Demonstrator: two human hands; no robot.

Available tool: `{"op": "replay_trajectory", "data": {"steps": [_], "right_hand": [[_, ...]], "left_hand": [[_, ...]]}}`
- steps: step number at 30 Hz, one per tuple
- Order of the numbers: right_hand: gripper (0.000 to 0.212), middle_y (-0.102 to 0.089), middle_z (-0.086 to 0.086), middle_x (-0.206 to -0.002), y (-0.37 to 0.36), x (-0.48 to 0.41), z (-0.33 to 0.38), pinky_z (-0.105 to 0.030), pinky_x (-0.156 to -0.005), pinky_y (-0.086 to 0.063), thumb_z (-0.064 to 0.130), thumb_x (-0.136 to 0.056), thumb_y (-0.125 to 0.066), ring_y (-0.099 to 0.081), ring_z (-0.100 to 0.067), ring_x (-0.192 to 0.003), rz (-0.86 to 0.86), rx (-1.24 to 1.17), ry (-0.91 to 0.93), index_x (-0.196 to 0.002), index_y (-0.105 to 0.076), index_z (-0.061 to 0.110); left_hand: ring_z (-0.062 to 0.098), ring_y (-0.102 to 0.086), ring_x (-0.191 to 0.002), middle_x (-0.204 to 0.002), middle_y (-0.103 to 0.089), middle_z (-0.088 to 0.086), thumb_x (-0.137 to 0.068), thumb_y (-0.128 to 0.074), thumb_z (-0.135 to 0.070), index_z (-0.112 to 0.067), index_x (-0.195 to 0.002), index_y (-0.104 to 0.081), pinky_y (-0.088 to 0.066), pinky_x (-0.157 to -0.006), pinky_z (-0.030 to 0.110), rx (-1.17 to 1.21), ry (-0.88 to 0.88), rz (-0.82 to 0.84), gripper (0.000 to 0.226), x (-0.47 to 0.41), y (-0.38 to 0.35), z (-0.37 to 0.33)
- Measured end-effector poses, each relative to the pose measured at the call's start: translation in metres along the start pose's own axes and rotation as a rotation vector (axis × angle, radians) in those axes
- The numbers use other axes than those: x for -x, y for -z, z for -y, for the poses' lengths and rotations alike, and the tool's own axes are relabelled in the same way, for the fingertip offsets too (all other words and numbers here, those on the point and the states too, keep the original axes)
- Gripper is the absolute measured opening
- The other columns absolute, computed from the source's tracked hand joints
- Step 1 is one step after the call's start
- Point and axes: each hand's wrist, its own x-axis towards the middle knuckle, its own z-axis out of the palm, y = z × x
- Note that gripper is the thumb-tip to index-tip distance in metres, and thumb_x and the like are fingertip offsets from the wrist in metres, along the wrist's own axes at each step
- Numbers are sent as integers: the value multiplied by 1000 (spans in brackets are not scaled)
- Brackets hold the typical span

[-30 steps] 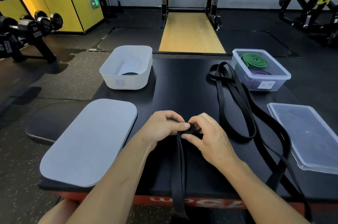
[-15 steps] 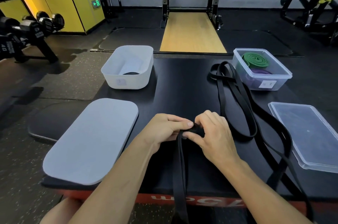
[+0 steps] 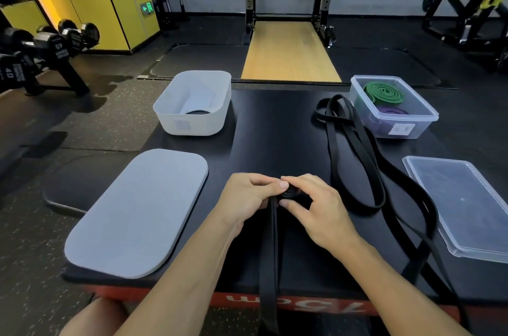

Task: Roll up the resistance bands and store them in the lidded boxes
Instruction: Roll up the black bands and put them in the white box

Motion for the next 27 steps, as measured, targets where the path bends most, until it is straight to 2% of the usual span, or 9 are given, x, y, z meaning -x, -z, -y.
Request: {"op": "replay_trajectory", "data": {"steps": [4, 7, 11, 13, 16, 19, 20, 24, 27], "right_hand": [[30, -61, 19, -92, 0, 0, 4, -21, -80, -47, 23, -80, -87, -58, -6, -94, -42, 4, -46, -103, -69, 30], [34, -58, 15, -88, 1, 0, 6, -16, -72, -44, 31, -74, -91, -56, -6, -89, -83, -2, -120, -91, -61, 31], [43, -55, 13, -85, 0, -1, 6, -20, -71, -44, 37, -67, -93, -52, -7, -86, -137, -5, -139, -84, -55, 27], [45, -53, 14, -84, -1, -1, 3, -23, -70, -45, 39, -66, -93, -51, -8, -85, -116, 37, -99, -84, -53, 26], [46, -55, 15, -90, 0, -1, -1, -27, -76, -49, 44, -67, -91, -54, -7, -91, -16, 10, -94, -94, -55, 35], [66, -55, 16, -99, 3, -1, -4, -31, -89, -50, 47, -76, -82, -57, -10, -101, 130, -56, -63, -135, -53, 48], [69, -53, 16, -100, 3, -1, -5, -33, -91, -51, 46, -80, -78, -57, -12, -102, 157, -54, -34, -143, -50, 48], [52, -54, 14, -98, 1, -3, -6, -42, -85, -54, 32, -85, -82, -59, -12, -98, 106, -57, 0, -134, -65, 39], [47, -55, 15, -94, 0, -2, -3, -39, -83, -53, 30, -79, -88, -59, -10, -96, 32, -31, -9, -122, -72, 36]], "left_hand": [[21, -78, -89, -96, -81, 5, -82, -89, -31, -14, -95, -75, -63, -87, 35, 4, -7, -31, 25, 0, -1, 4], [15, -75, -82, -95, -80, 4, -89, -83, -32, -17, -95, -81, -60, -77, 25, 10, -26, 6, 16, 8, -3, 2], [19, -76, -94, -99, -81, -2, -90, -81, -30, -28, -99, -85, -61, -97, 45, -4, -32, 45, 11, 12, -7, 1], [17, -76, -100, -101, -81, -4, -90, -81, -28, -27, -101, -85, -58, -101, 51, -35, -36, 38, 12, 11, -6, 3], [17, -76, -102, -100, -81, -1, -91, -80, -25, -22, -102, -85, -58, -102, 49, -52, -34, 49, 12, 5, 2, 3], [17, -76, -102, -100, -81, 1, -90, -81, -27, -18, -103, -84, -58, -102, 46, -49, 3, 50, 16, 0, 11, 1], [17, -77, -101, -100, -82, 1, -91, -80, -25, -17, -103, -84, -59, -100, 42, -42, 8, 69, 15, 0, 13, 1], [12, -77, -96, -100, -81, 0, -92, -79, -23, -17, -109, -82, -57, -85, 27, -49, 3, 97, 18, 2, 10, 1], [13, -77, -91, -97, -81, 3, -84, -87, -30, -25, -119, -73, -57, -77, 26, -36, 20, 36, 38, 0, 8, 3]]}}
